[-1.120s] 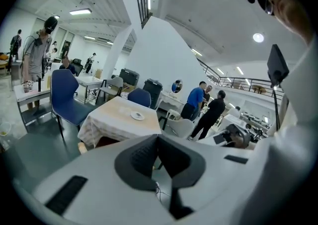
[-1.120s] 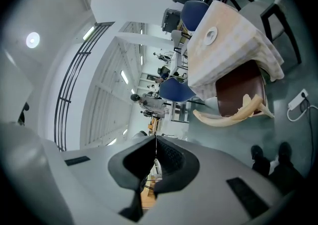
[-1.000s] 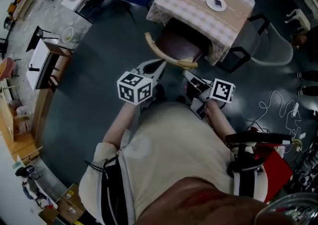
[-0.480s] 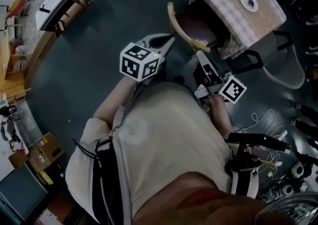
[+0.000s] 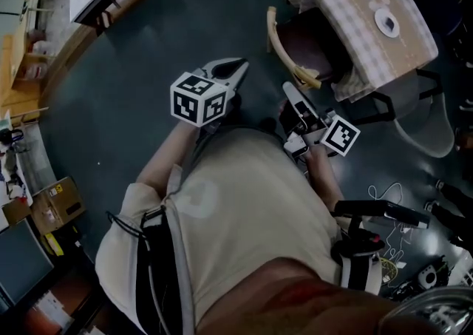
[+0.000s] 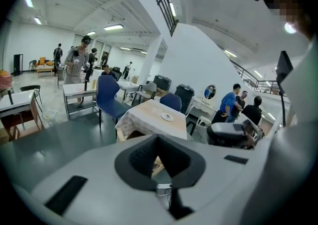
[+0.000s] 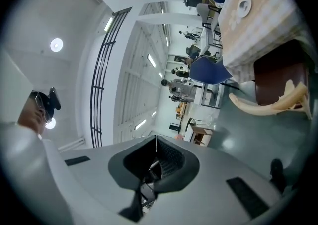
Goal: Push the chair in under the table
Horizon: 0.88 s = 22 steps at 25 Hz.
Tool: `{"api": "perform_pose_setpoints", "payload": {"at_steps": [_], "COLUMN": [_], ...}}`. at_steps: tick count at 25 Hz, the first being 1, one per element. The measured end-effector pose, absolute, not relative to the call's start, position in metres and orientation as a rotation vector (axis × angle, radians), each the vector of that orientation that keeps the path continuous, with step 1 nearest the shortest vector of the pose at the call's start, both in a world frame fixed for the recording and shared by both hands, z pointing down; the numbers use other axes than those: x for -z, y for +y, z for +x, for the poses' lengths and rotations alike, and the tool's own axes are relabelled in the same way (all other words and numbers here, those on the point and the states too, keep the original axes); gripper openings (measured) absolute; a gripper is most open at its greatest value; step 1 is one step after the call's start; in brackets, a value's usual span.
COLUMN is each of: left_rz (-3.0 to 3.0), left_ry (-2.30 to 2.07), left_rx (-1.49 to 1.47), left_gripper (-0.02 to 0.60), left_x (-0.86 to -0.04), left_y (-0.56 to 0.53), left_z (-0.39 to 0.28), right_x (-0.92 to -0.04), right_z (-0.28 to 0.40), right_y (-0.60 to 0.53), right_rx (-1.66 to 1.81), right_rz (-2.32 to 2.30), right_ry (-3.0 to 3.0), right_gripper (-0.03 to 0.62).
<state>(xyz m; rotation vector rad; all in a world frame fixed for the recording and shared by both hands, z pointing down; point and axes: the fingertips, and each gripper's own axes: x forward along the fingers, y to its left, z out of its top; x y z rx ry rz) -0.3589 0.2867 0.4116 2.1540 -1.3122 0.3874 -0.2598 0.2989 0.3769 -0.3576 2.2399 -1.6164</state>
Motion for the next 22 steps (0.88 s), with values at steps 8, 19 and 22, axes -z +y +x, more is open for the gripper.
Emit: {"api": "perform_pose_setpoints", "payload": {"at_steps": [8, 19, 22], "left_rz": [2.189, 2.152, 2.141], "left_ry": [-1.350, -1.336, -1.333], "left_rx": [-0.366, -0.250, -0.227], "left_gripper": [0.008, 0.009, 0.008], "left_x": [-0.406, -0.417, -0.420], "left_y": [0.280, 0.276, 0.272], "left_z": [-0.385, -0.500, -0.540], "right_x": [-0.381, -0.381, -0.382], "right_z": [-0.280, -0.393, -0.432], "right_y": [0.296, 0.295, 0.293], "right_rx": [1.648, 1.703, 1.715], "right_rz": [-0.381, -0.406, -0.409], "right_ry": [2.253, 2.330, 2.358], "right_gripper": [0.012, 0.012, 0.012]}}
